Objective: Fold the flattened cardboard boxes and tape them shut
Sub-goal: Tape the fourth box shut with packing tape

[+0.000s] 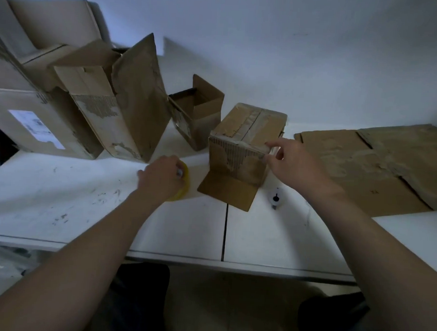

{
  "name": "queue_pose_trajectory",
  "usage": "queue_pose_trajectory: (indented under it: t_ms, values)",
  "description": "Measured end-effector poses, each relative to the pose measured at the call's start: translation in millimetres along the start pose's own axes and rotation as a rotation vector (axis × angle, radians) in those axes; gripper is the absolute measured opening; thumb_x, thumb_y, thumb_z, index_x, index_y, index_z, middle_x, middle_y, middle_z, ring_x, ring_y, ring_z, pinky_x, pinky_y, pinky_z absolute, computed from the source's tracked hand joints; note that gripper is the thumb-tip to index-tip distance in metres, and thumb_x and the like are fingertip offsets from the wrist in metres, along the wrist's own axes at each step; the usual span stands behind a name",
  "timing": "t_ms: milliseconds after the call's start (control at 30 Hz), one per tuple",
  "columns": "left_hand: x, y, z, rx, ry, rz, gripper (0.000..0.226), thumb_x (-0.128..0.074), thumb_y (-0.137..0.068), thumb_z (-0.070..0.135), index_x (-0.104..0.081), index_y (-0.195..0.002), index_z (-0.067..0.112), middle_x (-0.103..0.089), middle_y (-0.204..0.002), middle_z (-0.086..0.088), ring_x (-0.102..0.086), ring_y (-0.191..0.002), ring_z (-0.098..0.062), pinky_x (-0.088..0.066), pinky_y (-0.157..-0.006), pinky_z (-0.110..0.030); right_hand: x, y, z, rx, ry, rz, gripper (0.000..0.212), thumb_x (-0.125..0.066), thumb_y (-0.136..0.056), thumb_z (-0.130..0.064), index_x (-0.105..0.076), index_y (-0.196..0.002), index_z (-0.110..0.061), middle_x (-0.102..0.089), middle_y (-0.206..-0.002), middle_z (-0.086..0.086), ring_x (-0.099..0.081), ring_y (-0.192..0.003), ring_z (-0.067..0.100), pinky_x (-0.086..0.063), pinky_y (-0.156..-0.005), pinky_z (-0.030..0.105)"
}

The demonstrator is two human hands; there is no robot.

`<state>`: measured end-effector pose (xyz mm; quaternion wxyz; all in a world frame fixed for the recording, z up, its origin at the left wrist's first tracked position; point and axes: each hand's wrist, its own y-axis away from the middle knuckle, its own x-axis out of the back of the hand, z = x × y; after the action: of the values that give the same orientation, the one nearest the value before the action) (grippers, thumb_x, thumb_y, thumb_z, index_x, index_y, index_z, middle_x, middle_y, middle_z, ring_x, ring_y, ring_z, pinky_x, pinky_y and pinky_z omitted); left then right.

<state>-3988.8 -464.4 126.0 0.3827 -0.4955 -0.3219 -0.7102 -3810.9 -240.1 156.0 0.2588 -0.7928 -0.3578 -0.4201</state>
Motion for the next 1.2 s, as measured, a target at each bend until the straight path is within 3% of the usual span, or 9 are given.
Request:
queue_pose_trajectory:
  t_ms: [67, 167, 433, 600, 667, 833, 1000, 1100, 1200]
  values:
    - [-2.9, -5.0, 16.8, -0.106, 0.167, 0.111, 0.032, -0.051, -0.099, 0.018, -0.06, -0.129, 0.021, -0.055, -0.131, -0.001, -0.054, -0.121, -0.026, -0.041, -0.102, -0.035, -0.2, -2.0, 2.6, -0.006, -0.033, -0.013, 0.036, -0.046, -0.102, -0.028, -0.061, -0.136, -0.029, -0.064, -0.086, -0.01, -0.047, -0.056, 0.003, -0.043, -0.056, 0.025]
    - [2.1, -11.9, 52.1, -0.18, 0.463, 0.104, 0.036, -0.04, -0.106, 0.027, -0.054, -0.138, 0.017, -0.057, -0.129, 0.001, -0.053, -0.119, -0.018, -0.038, -0.096, -0.026, -1.6, -4.7, 0.8, -0.013, -0.065, 0.021, 0.038, -0.042, -0.104, -0.031, -0.063, -0.133, -0.018, -0.066, -0.123, 0.007, -0.063, -0.083, 0.015, -0.054, -0.083, 0.036]
    - [-16.3, -57.3, 87.3, -0.14, 0.566, -0.028, 0.041, -0.056, -0.094, 0.055, -0.067, -0.109, 0.019, -0.067, -0.095, 0.003, -0.065, -0.092, -0.017, -0.052, -0.075, -0.033, -16.7, -26.9, 3.4, -0.182, -0.204, -0.077, 0.069, -0.05, -0.079, -0.076, -0.054, -0.124, -0.023, -0.064, -0.111, 0.0, -0.064, -0.093, 0.022, -0.058, -0.081, 0.046]
    - [-25.2, -63.3, 109.2, -0.068, 0.376, -0.017, 0.084, -0.063, -0.07, 0.08, -0.052, -0.119, 0.013, -0.048, -0.112, -0.001, -0.056, -0.099, -0.02, -0.053, -0.086, -0.037, -27.8, -39.8, 2.0, -0.251, -0.279, -0.035, 0.091, -0.057, -0.059, -0.092, -0.056, -0.122, -0.026, -0.056, -0.115, 0.0, -0.062, -0.096, 0.02, -0.058, -0.083, 0.044]
    - [-26.5, -66.3, 108.3, -0.085, 0.42, -0.02, 0.09, -0.061, -0.06, 0.086, -0.06, -0.116, 0.014, -0.058, -0.11, 0.001, -0.062, -0.096, -0.018, -0.056, -0.086, -0.038, -27.6, -43.7, 6.2, -0.256, -0.333, -0.028, 0.082, -0.062, -0.057, -0.088, -0.062, -0.114, -0.029, -0.063, -0.11, 0.001, -0.066, -0.091, 0.02, -0.06, -0.077, 0.046]
    - [-21.8, -69.9, 95.6, -0.167, 0.594, -0.044, 0.035, -0.063, -0.091, 0.052, -0.072, -0.102, 0.02, -0.07, -0.089, 0.007, -0.066, -0.086, -0.013, -0.05, -0.068, -0.029, -17.5, -44.2, 16.3, -0.228, -0.398, -0.051, 0.036, -0.064, -0.093, -0.045, -0.066, -0.117, -0.018, -0.064, -0.093, -0.006, -0.065, -0.087, 0.019, -0.059, -0.081, 0.044]
    - [-10.0, -60.3, 89.7, -0.264, 0.608, -0.045, 0.028, -0.049, -0.104, 0.039, -0.071, -0.108, 0.023, -0.07, -0.091, 0.009, -0.065, -0.085, -0.007, -0.047, -0.069, -0.026, -8.2, -39.6, 14.5, -0.197, -0.43, -0.033, 0.033, -0.061, -0.098, -0.036, -0.068, -0.12, -0.013, -0.067, -0.098, -0.003, -0.065, -0.087, 0.018, -0.058, -0.08, 0.041]
    - [0.3, -51.3, 94.8, -0.311, 0.615, 0.022, 0.024, -0.045, -0.106, 0.032, -0.067, -0.103, 0.022, -0.066, -0.09, 0.009, -0.062, -0.085, -0.006, -0.041, -0.068, -0.024, 3.4, -36.5, 7.4, -0.136, -0.474, 0.061, 0.029, -0.062, -0.098, -0.032, -0.061, -0.121, -0.015, -0.063, -0.109, -0.006, -0.061, -0.097, 0.013, -0.048, -0.072, 0.02]
    - [11.6, -41.3, 102.1, -0.268, 0.715, 0.081, 0.031, -0.049, -0.104, 0.023, -0.053, -0.134, 0.02, -0.061, -0.114, 0.008, -0.058, -0.102, -0.008, -0.04, -0.073, -0.016, 13.8, -35.0, 3.3, -0.143, -0.602, 0.141, 0.041, -0.068, -0.094, -0.037, -0.049, -0.125, -0.019, -0.059, -0.117, -0.01, -0.06, -0.09, 0.005, -0.045, -0.061, 0.012]
